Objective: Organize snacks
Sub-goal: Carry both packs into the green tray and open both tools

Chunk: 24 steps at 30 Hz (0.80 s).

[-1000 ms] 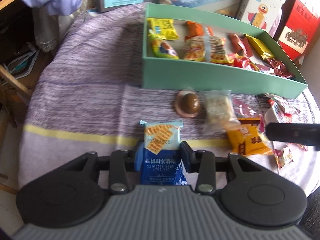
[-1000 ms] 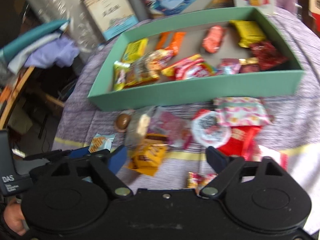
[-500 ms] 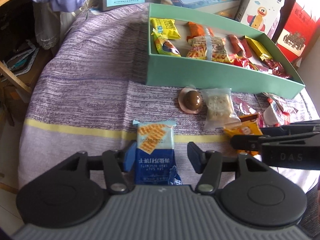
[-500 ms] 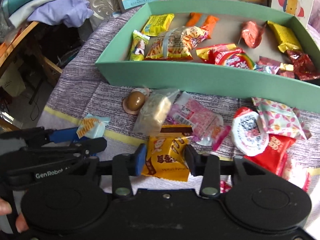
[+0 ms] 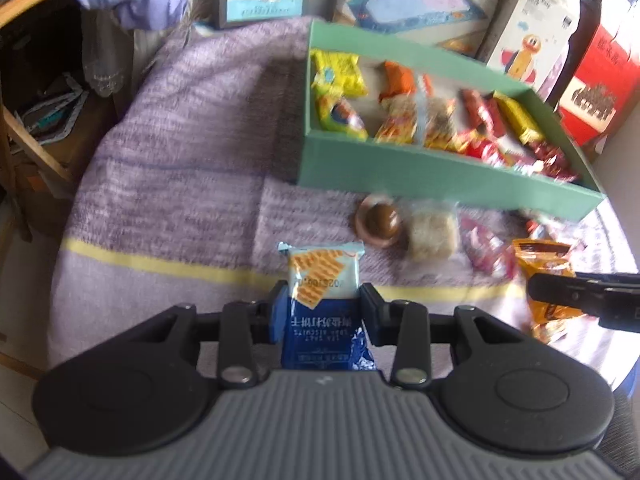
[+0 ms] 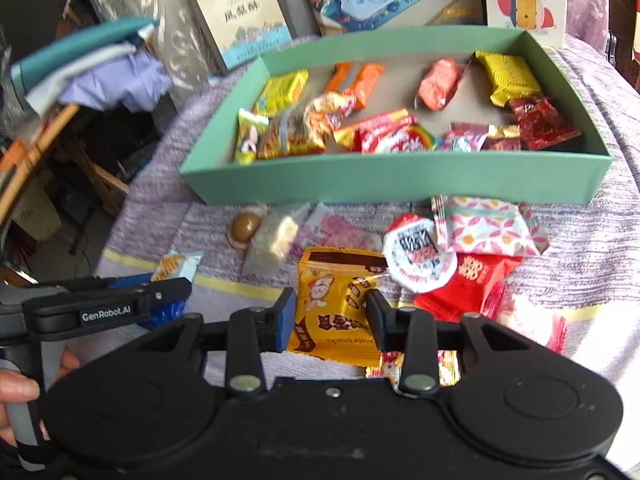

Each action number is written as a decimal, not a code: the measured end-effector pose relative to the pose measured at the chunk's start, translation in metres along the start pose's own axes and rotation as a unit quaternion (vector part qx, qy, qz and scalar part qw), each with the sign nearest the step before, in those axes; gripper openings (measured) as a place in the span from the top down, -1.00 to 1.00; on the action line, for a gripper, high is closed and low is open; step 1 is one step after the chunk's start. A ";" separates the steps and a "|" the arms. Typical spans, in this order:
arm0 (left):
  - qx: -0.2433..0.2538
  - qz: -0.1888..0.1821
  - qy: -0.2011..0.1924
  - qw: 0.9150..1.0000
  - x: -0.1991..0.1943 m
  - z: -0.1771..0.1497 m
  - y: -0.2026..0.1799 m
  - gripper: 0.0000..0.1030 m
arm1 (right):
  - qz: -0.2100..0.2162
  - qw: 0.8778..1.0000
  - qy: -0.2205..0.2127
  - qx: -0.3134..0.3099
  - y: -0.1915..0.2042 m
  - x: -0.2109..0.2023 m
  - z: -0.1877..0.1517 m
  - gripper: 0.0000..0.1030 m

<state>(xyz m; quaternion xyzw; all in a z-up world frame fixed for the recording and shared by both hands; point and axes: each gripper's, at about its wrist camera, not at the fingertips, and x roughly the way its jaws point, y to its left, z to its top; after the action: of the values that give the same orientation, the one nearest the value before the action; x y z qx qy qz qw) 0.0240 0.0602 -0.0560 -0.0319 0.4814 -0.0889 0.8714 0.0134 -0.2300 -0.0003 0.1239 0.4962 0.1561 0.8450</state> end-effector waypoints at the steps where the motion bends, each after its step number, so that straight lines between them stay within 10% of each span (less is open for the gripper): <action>1: 0.002 -0.003 -0.006 1.000 -0.005 0.004 -0.003 0.28 | 0.005 1.000 -0.006 0.003 -0.002 -0.004 0.002 0.28; 12: 0.040 -0.040 -0.055 0.997 -0.015 0.085 -0.056 0.27 | 0.014 0.996 -0.082 0.039 -0.044 -0.033 0.063 0.28; 24: 0.072 -0.061 -0.034 0.995 0.067 0.184 -0.128 0.28 | -0.022 0.994 -0.091 0.062 -0.103 0.004 0.142 0.28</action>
<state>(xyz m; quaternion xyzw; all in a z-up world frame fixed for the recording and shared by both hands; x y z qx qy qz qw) 0.1984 -0.0834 0.0050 -0.0019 0.4412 -0.1754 0.8801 0.1544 -0.3311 0.0266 0.1786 0.4287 0.0945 0.8806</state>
